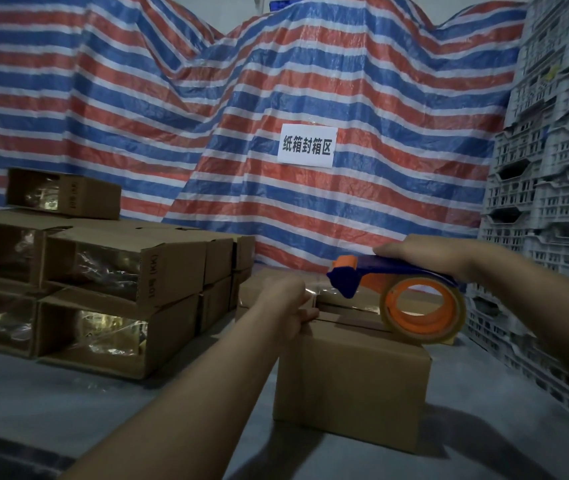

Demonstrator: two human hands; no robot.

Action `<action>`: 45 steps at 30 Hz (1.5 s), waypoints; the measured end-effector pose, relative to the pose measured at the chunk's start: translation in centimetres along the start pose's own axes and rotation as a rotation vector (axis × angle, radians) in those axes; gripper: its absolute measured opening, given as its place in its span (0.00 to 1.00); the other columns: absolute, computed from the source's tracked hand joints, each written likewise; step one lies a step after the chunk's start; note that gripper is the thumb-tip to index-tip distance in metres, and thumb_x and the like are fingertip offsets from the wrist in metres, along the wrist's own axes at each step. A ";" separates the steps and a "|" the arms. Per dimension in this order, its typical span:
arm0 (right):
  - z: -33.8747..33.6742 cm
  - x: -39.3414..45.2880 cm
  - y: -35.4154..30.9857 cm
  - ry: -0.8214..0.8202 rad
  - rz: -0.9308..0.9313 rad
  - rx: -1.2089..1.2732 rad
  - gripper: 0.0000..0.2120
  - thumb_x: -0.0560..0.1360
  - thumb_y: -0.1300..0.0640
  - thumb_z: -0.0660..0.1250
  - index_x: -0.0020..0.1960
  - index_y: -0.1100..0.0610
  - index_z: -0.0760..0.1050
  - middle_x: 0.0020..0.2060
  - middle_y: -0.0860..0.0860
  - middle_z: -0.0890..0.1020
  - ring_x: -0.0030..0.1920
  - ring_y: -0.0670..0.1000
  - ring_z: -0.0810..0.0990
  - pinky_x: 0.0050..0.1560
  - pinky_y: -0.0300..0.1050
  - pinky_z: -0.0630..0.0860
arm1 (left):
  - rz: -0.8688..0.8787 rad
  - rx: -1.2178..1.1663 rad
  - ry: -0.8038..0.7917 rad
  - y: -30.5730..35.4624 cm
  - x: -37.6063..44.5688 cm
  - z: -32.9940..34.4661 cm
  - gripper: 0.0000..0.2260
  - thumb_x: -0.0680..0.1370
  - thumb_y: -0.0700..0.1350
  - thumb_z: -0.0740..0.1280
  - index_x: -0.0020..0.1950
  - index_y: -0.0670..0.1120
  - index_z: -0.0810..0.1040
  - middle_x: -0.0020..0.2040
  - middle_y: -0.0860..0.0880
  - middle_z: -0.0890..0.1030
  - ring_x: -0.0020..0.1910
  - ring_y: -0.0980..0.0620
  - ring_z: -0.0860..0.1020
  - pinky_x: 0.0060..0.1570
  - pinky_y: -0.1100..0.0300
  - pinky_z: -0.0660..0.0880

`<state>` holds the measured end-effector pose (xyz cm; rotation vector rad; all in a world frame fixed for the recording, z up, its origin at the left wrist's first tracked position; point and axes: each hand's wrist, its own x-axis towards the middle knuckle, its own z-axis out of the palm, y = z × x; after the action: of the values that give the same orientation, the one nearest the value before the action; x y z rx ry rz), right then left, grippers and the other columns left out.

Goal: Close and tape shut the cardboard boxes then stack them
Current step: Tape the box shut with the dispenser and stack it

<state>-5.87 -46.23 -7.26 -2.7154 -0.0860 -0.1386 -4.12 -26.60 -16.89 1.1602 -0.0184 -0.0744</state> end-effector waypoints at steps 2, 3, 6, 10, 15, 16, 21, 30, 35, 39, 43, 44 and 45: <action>0.0 0.0 -0.2 -0.031 0.000 -0.025 0.21 0.85 0.43 0.52 0.45 0.53 0.77 0.28 0.46 0.80 0.26 0.41 0.76 0.43 0.42 0.71 | -0.017 -0.048 0.013 -0.1 -0.3 0.1 0.09 0.81 0.33 0.55 0.57 0.44 0.64 0.46 0.45 0.70 0.42 0.49 0.75 0.62 0.43 0.74; 0.2 0.1 -0.4 -0.028 -0.004 -0.043 0.21 0.85 0.44 0.53 0.46 0.53 0.77 0.29 0.46 0.80 0.27 0.41 0.76 0.43 0.43 0.71 | -0.019 -0.080 0.018 0.0 -0.3 0.0 0.09 0.81 0.32 0.55 0.58 0.43 0.66 0.47 0.44 0.72 0.42 0.48 0.75 0.63 0.43 0.74; 0.8 0.8 -1.1 0.019 0.000 -0.123 0.19 0.84 0.43 0.54 0.51 0.54 0.79 0.38 0.49 0.84 0.37 0.45 0.81 0.48 0.45 0.74 | 0.005 -0.037 0.021 0.2 0.1 -0.5 0.09 0.81 0.34 0.57 0.59 0.37 0.72 0.55 0.41 0.78 0.39 0.49 0.77 0.58 0.48 0.78; 1.3 1.4 -1.3 0.016 -0.012 -0.245 0.18 0.84 0.43 0.55 0.56 0.53 0.78 0.44 0.51 0.84 0.42 0.46 0.81 0.50 0.44 0.74 | 0.209 0.408 0.168 0.0 1.2 -2.6 0.14 0.81 0.42 0.59 0.64 0.38 0.75 0.50 0.41 0.78 0.41 0.49 0.76 0.33 0.59 0.70; 2.1 2.3 -2.5 -0.015 0.040 -0.225 0.18 0.83 0.41 0.57 0.49 0.51 0.79 0.28 0.44 0.83 0.29 0.41 0.81 0.41 0.40 0.72 | 0.305 0.661 0.119 -1.0 1.4 -5.2 0.11 0.79 0.43 0.62 0.56 0.39 0.79 0.34 0.49 0.74 0.28 0.55 0.70 0.23 0.66 0.63; 2.2 2.6 -2.6 -0.017 0.045 -0.245 0.18 0.83 0.40 0.57 0.48 0.51 0.79 0.27 0.44 0.82 0.28 0.40 0.81 0.40 0.40 0.71 | 0.278 0.655 0.107 -0.9 1.3 -5.3 0.11 0.80 0.43 0.62 0.57 0.39 0.79 0.36 0.48 0.76 0.28 0.55 0.71 0.20 0.68 0.63; 1.9 3.3 -2.3 -0.008 0.030 -0.280 0.18 0.82 0.38 0.58 0.49 0.49 0.79 0.30 0.43 0.84 0.32 0.42 0.83 0.41 0.40 0.72 | 0.222 0.575 0.063 -0.2 1.3 -5.4 0.09 0.81 0.48 0.64 0.49 0.42 0.79 0.42 0.47 0.80 0.32 0.54 0.77 0.22 0.67 0.66; 1.9 3.0 -1.9 -0.065 -0.100 -0.451 0.13 0.86 0.47 0.54 0.47 0.44 0.75 0.30 0.33 0.80 0.33 0.32 0.79 0.41 0.37 0.69 | 0.163 0.553 0.002 0.9 1.5 -5.9 0.09 0.79 0.47 0.70 0.50 0.40 0.81 0.34 0.50 0.77 0.30 0.56 0.72 0.28 0.64 0.67; 1.9 2.9 -2.0 -0.062 -0.111 -0.468 0.13 0.86 0.48 0.54 0.48 0.44 0.75 0.30 0.33 0.81 0.33 0.31 0.79 0.41 0.36 0.69 | 0.077 0.614 -0.041 0.5 1.8 -5.9 0.08 0.80 0.43 0.66 0.41 0.45 0.77 0.31 0.51 0.74 0.27 0.57 0.68 0.25 0.66 0.62; 2.0 2.5 -2.1 -0.068 -0.073 -0.389 0.14 0.86 0.47 0.54 0.47 0.46 0.75 0.27 0.36 0.81 0.29 0.34 0.79 0.41 0.37 0.70 | 0.024 0.566 -0.063 0.3 1.9 -6.2 0.08 0.81 0.41 0.65 0.41 0.45 0.77 0.32 0.50 0.72 0.27 0.57 0.67 0.26 0.67 0.62; 1.8 2.2 -2.4 -0.083 -0.006 -0.233 0.17 0.85 0.45 0.53 0.51 0.50 0.77 0.28 0.43 0.82 0.29 0.40 0.80 0.43 0.39 0.72 | 0.029 0.541 -0.049 1.0 2.3 -6.6 0.09 0.80 0.38 0.64 0.40 0.44 0.77 0.32 0.49 0.72 0.27 0.56 0.67 0.27 0.66 0.63; 1.8 2.1 -2.4 -0.083 -0.007 -0.232 0.17 0.85 0.45 0.53 0.51 0.51 0.77 0.29 0.44 0.82 0.29 0.40 0.80 0.43 0.39 0.72 | 0.022 0.540 -0.047 1.0 2.3 -6.7 0.10 0.80 0.38 0.63 0.39 0.44 0.77 0.32 0.50 0.72 0.27 0.56 0.67 0.27 0.66 0.63; 1.9 2.0 -2.6 -0.082 -0.010 -0.243 0.17 0.85 0.45 0.53 0.51 0.51 0.77 0.28 0.43 0.82 0.29 0.40 0.80 0.43 0.39 0.72 | 0.009 0.539 -0.046 0.9 2.3 -6.8 0.11 0.80 0.38 0.63 0.39 0.45 0.77 0.31 0.50 0.72 0.27 0.57 0.67 0.27 0.66 0.63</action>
<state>-3.93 -43.00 -7.71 -2.9637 -0.1132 -0.0428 -1.39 -20.16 -18.80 1.6967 -0.0880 -0.0913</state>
